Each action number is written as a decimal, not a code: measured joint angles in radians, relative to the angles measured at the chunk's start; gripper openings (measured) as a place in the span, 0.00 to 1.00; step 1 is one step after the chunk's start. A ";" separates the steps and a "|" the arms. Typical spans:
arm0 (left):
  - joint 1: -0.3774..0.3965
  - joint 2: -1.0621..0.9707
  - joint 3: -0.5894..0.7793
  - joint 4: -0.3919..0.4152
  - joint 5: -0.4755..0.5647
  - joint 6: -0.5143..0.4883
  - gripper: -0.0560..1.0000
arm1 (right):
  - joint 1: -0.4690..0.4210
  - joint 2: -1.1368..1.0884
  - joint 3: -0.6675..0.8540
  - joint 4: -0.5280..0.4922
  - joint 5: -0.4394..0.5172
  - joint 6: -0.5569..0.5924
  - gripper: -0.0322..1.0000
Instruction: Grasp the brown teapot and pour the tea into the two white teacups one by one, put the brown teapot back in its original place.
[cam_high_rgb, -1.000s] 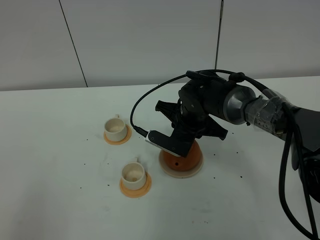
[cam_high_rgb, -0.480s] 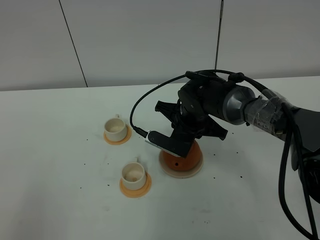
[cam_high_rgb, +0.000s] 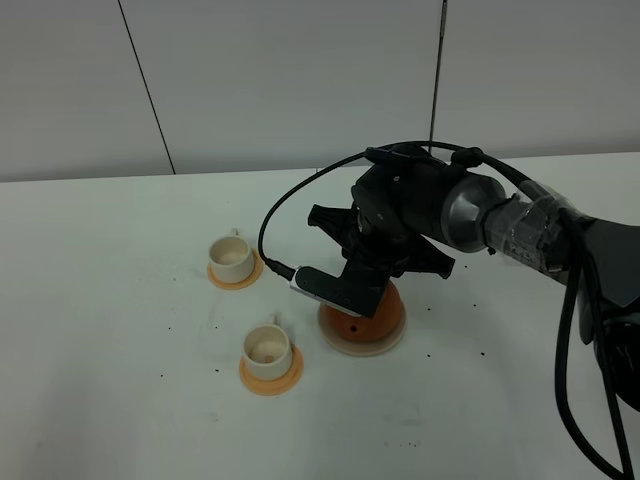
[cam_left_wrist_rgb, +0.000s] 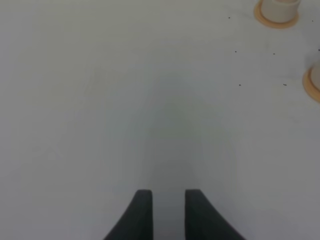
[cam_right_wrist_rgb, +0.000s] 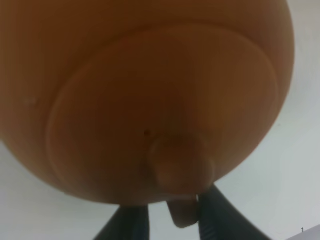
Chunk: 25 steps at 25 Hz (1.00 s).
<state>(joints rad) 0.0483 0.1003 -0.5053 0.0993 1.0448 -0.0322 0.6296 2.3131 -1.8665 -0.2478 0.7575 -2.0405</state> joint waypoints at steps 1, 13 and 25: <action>0.000 0.000 0.000 0.000 0.000 0.000 0.27 | 0.001 0.000 0.001 -0.001 0.000 0.000 0.26; 0.000 0.000 0.000 0.000 0.000 0.000 0.27 | 0.013 0.000 0.001 -0.036 0.001 0.000 0.26; 0.000 0.000 0.000 0.000 0.000 0.000 0.27 | 0.017 0.000 0.001 -0.048 0.019 0.000 0.26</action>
<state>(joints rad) 0.0483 0.1003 -0.5053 0.0993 1.0448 -0.0322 0.6468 2.3131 -1.8657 -0.2963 0.7762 -2.0405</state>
